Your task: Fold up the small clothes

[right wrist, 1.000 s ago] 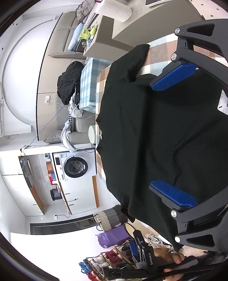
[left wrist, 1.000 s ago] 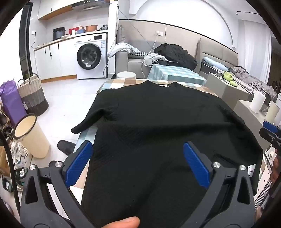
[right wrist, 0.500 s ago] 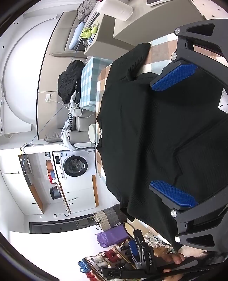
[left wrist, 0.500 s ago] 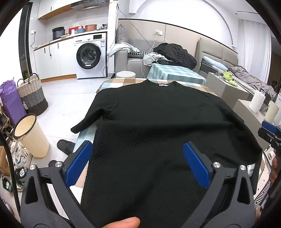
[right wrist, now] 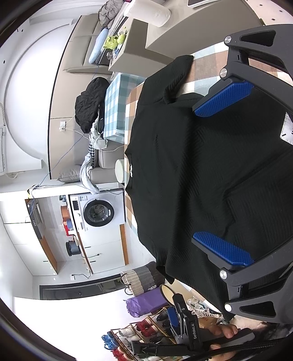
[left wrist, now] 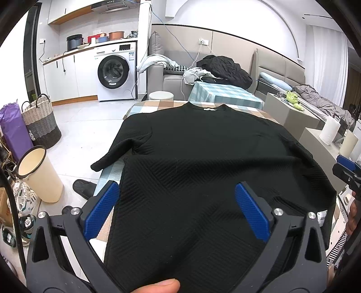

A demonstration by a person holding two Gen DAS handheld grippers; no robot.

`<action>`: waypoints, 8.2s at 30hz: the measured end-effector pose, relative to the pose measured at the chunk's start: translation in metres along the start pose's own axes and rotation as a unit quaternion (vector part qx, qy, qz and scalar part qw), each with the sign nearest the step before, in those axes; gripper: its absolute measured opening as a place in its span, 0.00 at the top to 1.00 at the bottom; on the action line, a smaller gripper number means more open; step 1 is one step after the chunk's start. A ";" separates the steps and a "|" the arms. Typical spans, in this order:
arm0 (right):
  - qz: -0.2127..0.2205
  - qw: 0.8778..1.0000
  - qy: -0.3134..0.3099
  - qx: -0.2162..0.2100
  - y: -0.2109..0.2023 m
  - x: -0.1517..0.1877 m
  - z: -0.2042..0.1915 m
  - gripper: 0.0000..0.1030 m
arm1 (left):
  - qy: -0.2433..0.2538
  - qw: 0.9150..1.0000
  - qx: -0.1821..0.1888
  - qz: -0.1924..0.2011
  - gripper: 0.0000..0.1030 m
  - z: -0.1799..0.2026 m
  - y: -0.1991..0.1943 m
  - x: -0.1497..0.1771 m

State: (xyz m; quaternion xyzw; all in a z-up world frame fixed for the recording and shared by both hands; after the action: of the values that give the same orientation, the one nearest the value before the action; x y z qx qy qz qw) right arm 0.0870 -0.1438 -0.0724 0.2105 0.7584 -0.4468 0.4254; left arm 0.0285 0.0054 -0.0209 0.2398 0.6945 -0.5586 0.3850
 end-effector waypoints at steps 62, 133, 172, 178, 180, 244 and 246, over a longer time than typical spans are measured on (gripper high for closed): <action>0.002 0.999 0.033 0.001 -0.011 0.006 0.011 0.00 | 0.004 1.000 0.008 -0.012 0.01 0.001 0.004 0.003; 0.107 0.907 0.382 0.142 0.044 -0.061 0.301 0.92 | -0.014 0.994 -0.019 -0.103 0.16 -0.008 0.220 -0.062; -0.123 0.947 0.266 0.132 0.076 -0.017 0.225 0.56 | -0.030 0.993 -0.036 -0.109 0.16 -0.037 0.203 -0.048; -0.124 0.974 0.137 0.130 0.089 -0.044 0.182 0.56 | -0.028 0.992 -0.039 -0.113 0.16 -0.036 0.203 -0.046; -0.140 0.977 0.116 0.114 0.094 -0.044 0.172 0.56 | -0.029 0.992 -0.040 -0.114 0.16 -0.037 0.203 -0.044; -0.046 0.959 0.259 0.102 0.015 -0.020 0.178 0.59 | -0.346 0.922 -0.053 -0.169 0.97 -0.171 0.292 -0.051; -0.042 0.959 0.264 0.096 0.014 -0.017 0.177 0.59 | -0.302 0.942 -0.059 -0.132 0.97 -0.155 0.281 -0.081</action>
State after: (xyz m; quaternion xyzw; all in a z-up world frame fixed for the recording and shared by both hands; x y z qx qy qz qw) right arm 0.1873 -0.2869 -0.1075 0.3286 0.8051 -0.4640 0.1687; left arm 0.2489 0.2351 -0.1096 -0.0570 0.6032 -0.6082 0.5128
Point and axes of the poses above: each gripper's, at about its wrist camera, not at the fingertips, and y roughly the way its jaws point, z to its right, x to its underside, the point moved 3 cm from there along y, roughly the way its jaws point, and after that the axes turned 15 degrees about -x, right-handed, at the moved point
